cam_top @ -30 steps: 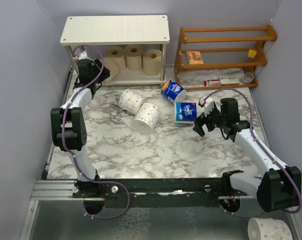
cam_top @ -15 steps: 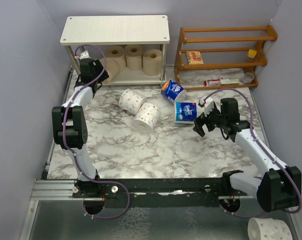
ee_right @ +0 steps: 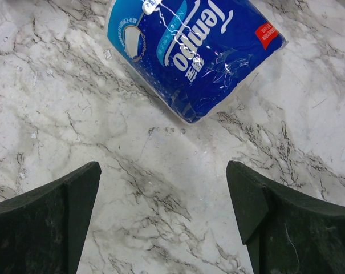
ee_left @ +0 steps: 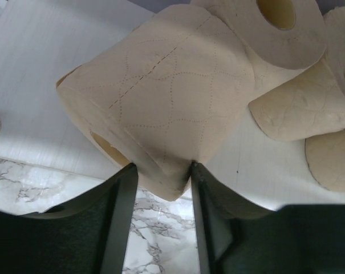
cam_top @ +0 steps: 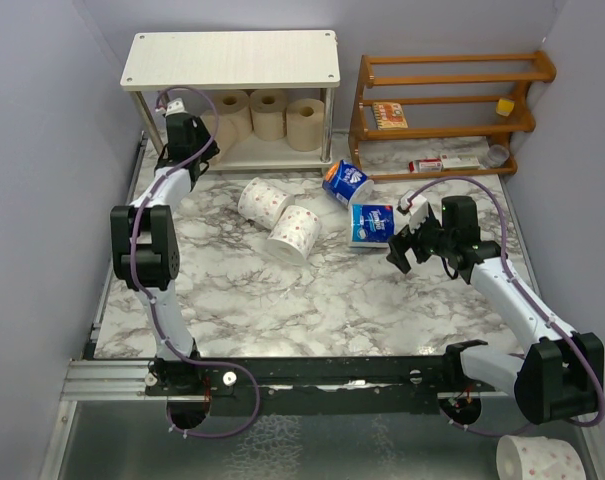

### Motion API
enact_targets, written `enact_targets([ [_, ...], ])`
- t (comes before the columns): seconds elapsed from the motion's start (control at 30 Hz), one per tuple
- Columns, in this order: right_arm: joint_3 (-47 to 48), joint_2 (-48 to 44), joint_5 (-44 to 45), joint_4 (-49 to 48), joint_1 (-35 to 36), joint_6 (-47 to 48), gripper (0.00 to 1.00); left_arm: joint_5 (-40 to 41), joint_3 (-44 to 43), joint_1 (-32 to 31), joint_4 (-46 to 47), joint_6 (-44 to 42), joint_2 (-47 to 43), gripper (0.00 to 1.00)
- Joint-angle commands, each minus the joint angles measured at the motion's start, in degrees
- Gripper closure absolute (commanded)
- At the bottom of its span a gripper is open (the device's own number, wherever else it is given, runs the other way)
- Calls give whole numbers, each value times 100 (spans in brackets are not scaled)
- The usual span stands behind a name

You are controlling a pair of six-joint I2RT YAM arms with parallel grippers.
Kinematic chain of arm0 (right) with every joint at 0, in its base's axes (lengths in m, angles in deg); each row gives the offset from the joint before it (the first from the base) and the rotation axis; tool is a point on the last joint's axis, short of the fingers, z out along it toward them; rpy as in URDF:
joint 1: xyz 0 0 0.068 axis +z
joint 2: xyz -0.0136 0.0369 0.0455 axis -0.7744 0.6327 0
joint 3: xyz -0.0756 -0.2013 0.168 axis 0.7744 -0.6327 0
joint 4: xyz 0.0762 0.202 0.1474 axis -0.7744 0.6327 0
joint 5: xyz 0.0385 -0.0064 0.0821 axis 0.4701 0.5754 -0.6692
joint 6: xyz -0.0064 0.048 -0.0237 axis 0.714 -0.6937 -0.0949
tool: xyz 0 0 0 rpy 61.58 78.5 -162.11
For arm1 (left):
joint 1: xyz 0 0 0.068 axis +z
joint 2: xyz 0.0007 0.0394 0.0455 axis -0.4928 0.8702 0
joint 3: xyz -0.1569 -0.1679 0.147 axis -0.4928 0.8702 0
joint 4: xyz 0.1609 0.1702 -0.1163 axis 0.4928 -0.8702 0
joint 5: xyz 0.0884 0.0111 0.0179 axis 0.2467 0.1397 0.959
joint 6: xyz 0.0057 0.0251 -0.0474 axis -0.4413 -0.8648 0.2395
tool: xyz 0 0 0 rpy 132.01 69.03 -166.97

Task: Place and organize the paper towels onto the shelf

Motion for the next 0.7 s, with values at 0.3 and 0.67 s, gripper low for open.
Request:
enact_targets([
  [0.3,-19,-31,-14,0,-40,56,8,581,-838,-343,-448,-813,278,100],
  [0.67,-10,-92,-110,-12,-41,26,8,2877,-1081,-1436,-1275,-3581,-486,100],
])
